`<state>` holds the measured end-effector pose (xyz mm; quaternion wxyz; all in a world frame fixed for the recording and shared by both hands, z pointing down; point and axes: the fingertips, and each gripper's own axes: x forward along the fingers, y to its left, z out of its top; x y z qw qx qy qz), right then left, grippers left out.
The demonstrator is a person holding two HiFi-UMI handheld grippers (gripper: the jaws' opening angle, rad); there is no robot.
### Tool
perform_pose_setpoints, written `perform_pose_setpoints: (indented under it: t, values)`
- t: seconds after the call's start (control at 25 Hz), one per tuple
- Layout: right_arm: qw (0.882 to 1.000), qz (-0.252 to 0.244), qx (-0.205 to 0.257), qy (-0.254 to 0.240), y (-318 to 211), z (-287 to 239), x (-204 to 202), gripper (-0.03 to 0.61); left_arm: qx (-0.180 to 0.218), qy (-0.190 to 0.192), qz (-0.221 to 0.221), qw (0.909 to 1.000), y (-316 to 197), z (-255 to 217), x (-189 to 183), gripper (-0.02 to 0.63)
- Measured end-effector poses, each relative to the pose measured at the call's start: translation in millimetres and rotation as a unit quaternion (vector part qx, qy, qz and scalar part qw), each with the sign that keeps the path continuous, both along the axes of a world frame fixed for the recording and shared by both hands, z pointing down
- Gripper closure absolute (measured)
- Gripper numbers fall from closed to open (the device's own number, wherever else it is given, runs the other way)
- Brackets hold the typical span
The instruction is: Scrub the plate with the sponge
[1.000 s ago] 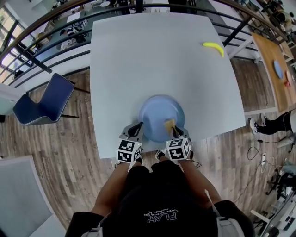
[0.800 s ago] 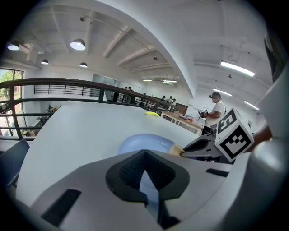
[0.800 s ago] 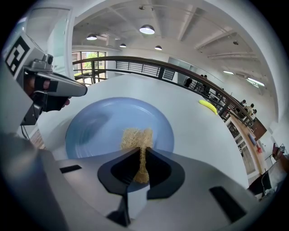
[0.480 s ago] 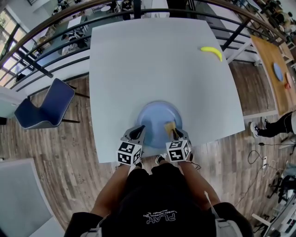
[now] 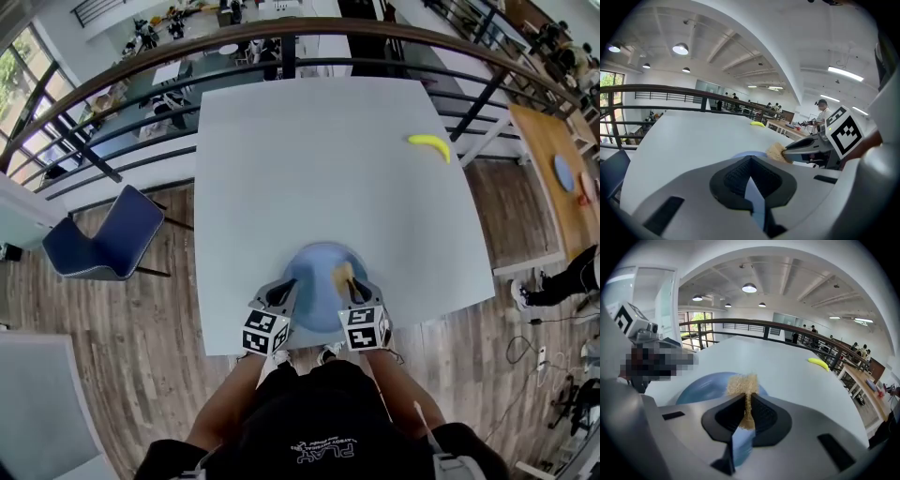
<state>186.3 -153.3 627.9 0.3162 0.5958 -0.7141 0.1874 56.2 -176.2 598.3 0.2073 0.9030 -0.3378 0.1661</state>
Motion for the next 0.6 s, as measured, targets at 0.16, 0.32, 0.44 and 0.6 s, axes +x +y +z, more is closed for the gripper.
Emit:
perform_pose_setpoints:
  t: [0.16, 0.32, 0.44, 0.6]
  values:
    - [0.999, -0.014, 0.039, -0.016, -12, -28, -3, 0.535, 0.025, -0.001, 0.002, 0.9997, -7, -19, 5, 0.611]
    - [0.995, -0.018, 0.091, -0.032, -21, -66, -3, 0.536, 0.060, 0.007, 0.001, 0.9982, -16, -54, 7, 0.611]
    - [0.988, -0.024, 0.147, -0.044, -33, -96, 2, 0.537, 0.089, 0.001, 0.002, 0.9960, -27, -76, 5, 0.611]
    - [0.976, -0.035, 0.209, -0.051, -39, -132, 3, 0.536, 0.113, 0.007, 0.002, 0.9936, -29, -97, 6, 0.611]
